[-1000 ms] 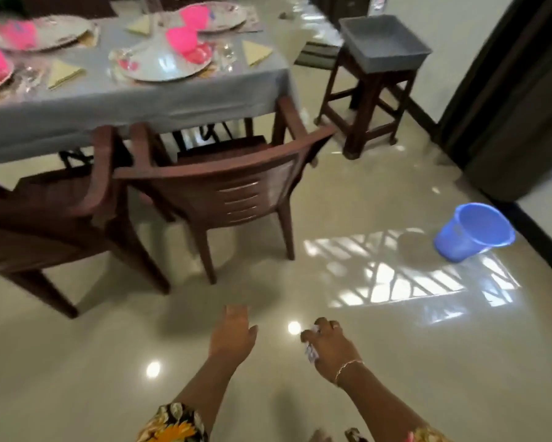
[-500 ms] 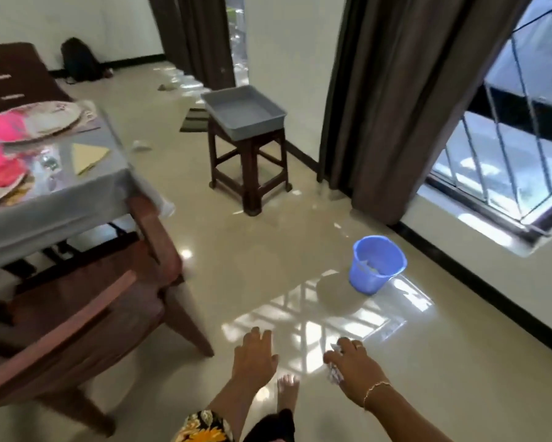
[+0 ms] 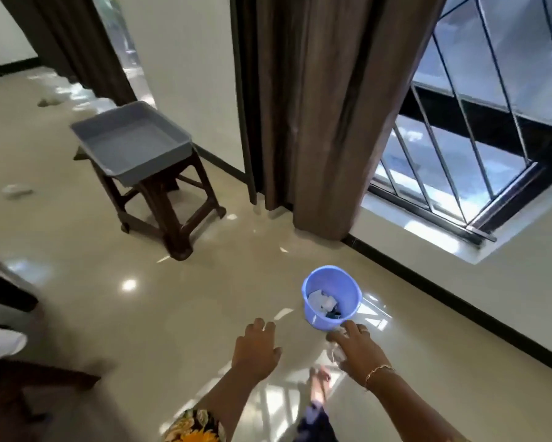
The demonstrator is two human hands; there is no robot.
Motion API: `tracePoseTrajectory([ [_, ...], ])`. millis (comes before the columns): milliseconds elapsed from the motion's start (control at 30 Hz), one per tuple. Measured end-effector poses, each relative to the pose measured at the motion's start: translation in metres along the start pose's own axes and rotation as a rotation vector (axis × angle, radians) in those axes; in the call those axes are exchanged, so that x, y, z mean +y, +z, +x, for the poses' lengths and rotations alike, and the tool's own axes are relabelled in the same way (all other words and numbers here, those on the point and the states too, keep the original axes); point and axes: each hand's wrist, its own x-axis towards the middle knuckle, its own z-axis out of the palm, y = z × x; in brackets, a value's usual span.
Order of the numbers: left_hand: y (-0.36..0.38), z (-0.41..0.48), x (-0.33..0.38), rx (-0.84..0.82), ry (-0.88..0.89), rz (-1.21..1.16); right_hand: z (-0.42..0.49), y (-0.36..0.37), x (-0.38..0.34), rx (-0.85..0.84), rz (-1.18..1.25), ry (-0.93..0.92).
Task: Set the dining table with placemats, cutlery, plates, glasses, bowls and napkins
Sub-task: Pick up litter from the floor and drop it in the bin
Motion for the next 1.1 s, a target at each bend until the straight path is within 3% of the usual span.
tracePoseTrajectory([
  [267, -0.019, 0.143, 0.049, -0.103, -0.053, -0.033, 0.138, -0.021, 0.089, -0.076, 0.07, 0.025],
  [667, -0.03, 0.258, 0.083, -0.213, -0.136, -0.033, 0.267, -0.035, 0.158, -0.286, 0.206, 0.159],
  [867, -0.058, 0.255, 0.061, -0.167, -0.209, -0.115, 0.272, -0.069, 0.137, -0.292, 0.054, 0.129],
  [1100, -0.113, 0.226, -0.005, -0.063, -0.367, -0.267, 0.292, -0.124, 0.042, -0.202, -0.113, -0.157],
])
